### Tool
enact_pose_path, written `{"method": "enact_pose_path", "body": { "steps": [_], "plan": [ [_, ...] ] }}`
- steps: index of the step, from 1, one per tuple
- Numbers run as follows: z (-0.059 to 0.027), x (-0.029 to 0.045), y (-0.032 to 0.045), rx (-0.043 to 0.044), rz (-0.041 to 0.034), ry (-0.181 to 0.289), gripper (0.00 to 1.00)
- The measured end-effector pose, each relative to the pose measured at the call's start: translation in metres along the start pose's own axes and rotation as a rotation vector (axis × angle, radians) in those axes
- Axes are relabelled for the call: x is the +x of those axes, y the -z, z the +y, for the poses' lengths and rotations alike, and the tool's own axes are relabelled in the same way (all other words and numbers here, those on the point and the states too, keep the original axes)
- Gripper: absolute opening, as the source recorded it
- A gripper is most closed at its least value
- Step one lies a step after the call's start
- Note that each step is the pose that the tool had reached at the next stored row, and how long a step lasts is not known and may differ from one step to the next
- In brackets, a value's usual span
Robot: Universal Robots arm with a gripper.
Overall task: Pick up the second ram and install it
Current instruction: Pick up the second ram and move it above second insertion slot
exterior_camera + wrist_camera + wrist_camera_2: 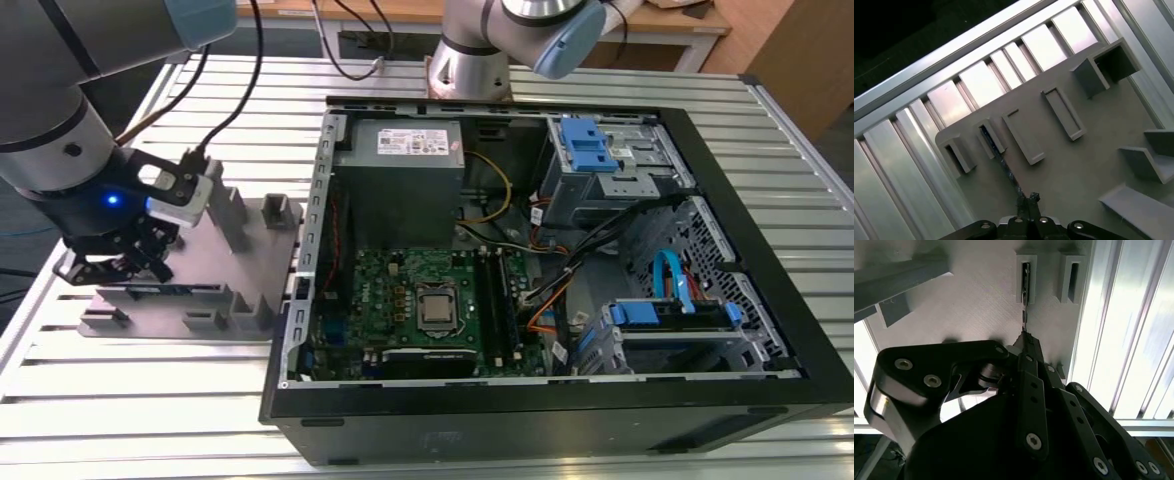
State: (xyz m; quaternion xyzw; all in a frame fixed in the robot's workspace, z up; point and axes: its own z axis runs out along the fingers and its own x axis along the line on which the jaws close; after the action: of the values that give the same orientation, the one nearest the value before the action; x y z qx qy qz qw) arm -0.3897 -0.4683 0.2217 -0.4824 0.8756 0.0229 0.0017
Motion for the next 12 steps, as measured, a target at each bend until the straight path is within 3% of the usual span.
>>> {"method": "enact_pose_path", "body": {
  "steps": [12],
  "plan": [
    [-0.0001, 0.0, 0.0, -0.0021, 0.0056, 0.113, 0.11]
  ]
}}
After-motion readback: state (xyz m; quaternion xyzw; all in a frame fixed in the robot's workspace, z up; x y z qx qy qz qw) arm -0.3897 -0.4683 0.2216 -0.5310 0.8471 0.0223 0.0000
